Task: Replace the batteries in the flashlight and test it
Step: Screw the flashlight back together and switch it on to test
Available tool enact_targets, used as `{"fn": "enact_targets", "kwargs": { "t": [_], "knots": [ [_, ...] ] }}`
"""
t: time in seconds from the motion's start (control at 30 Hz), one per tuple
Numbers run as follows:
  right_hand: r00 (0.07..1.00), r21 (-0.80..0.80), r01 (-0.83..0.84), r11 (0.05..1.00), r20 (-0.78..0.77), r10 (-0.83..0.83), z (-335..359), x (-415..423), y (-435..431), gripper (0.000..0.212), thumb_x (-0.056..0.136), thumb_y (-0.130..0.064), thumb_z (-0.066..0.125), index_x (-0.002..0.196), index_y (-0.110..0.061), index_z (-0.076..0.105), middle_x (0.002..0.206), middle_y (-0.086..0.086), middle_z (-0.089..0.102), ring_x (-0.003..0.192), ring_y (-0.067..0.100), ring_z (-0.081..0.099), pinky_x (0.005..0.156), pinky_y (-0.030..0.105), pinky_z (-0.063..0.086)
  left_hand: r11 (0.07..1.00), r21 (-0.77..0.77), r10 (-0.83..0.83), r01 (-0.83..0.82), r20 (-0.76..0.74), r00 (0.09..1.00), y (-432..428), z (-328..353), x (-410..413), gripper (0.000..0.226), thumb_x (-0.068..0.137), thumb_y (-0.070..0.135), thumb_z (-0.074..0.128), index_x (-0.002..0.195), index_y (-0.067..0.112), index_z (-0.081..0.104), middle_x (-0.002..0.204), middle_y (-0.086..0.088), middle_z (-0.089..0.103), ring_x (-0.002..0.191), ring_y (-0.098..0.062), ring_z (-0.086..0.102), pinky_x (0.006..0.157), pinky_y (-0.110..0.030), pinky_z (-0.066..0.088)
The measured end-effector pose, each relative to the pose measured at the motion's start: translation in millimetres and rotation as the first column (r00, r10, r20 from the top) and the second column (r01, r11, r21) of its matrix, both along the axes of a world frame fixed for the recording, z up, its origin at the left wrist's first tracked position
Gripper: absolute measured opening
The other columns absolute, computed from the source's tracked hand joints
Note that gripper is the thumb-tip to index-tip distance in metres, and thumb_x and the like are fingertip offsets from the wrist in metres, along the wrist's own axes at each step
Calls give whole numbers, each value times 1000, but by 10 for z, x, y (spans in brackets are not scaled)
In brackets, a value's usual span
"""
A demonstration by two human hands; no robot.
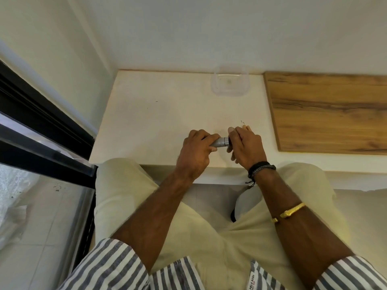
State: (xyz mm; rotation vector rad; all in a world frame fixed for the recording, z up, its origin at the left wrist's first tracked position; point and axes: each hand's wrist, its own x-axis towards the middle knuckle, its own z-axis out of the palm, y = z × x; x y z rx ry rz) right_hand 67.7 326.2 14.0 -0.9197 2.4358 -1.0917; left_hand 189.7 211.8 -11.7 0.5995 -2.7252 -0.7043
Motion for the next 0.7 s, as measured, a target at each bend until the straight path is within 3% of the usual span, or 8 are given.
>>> {"fn": "enact_targets", "kwargs": {
  "t": [0.1,0.17,0.33,0.4,0.5,0.57,0.63,0.7],
  "knots": [
    [982,-138,-52,989,173,76,15,-23,35,14,99,-31,61,104,-18,65,88,-3,69,59,14,72,54,24,59,998,37,59,-60,8,998,-35,-10,-7,38,93,10,62,131,17,59,115,-7,61,106,-25,46,88,-37,45],
    [978,-124,-130,984,144,148,-1,-54,47,22,93,-24,71,114,-21,65,96,-3,71,69,9,73,58,22,61,995,46,88,-89,18,996,-61,-20,0,39,93,9,62,131,17,58,116,-7,61,107,-24,46,88,-38,47],
    [990,-86,-108,990,86,115,-20,-32,40,20,95,-34,69,103,-17,69,78,-4,73,62,3,70,65,21,61,996,19,83,-83,-13,996,-67,-9,27,39,91,7,63,128,17,59,112,-6,61,104,-23,47,85,-37,47],
    [996,-24,-79,997,38,79,-33,-31,32,35,98,-46,61,87,-13,66,69,1,70,61,12,68,85,29,58,998,6,63,-63,-24,998,-49,4,27,38,91,7,63,128,17,60,112,-7,62,104,-24,47,86,-36,45],
    [998,61,-40,997,-45,43,-42,-17,14,61,100,-58,46,71,-7,64,61,8,65,75,25,68,117,42,35,999,-15,38,-38,-39,999,-33,20,22,37,92,8,63,128,16,60,111,-7,62,103,-25,47,85,-36,43],
    [999,19,-34,999,-1,34,-41,-6,13,54,99,-58,48,76,-12,65,66,2,67,71,19,69,111,45,44,999,-9,42,-42,-40,998,-32,19,20,37,92,10,63,128,16,60,111,-7,61,103,-24,47,85,-35,43],
    [984,-93,-49,994,167,64,-22,-7,27,33,95,-51,62,101,-19,67,91,1,71,69,13,72,82,36,62,998,11,68,-68,-30,997,-42,8,17,39,91,8,65,129,16,60,113,-7,61,105,-24,47,86,-36,45],
    [970,-155,-122,980,192,151,-5,-31,33,33,92,-32,73,122,-23,65,108,-3,70,79,10,75,68,29,64,995,26,100,-100,-11,995,-60,2,15,40,91,8,66,129,16,59,115,-8,61,106,-25,47,88,-37,47]
  ]
}}
